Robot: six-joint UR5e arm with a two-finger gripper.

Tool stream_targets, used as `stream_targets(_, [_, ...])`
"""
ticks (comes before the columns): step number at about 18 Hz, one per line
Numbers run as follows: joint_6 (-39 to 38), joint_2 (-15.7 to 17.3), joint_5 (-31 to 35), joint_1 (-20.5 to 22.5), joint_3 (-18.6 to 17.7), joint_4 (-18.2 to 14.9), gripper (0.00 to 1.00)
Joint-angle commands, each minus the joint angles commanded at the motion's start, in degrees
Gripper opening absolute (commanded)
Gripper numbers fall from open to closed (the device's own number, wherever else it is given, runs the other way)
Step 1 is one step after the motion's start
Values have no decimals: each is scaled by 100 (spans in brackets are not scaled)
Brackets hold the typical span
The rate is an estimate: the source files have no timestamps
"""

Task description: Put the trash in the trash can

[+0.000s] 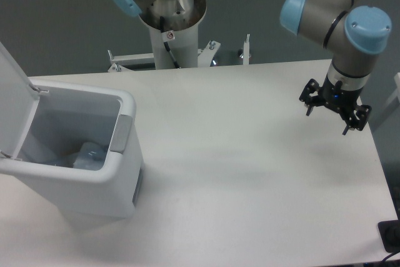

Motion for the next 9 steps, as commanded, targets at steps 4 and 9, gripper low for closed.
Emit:
stream_targets(4, [18, -44, 9, -149, 35, 123, 100])
stream_targets(9, [9, -18, -18, -141, -18, 141, 100])
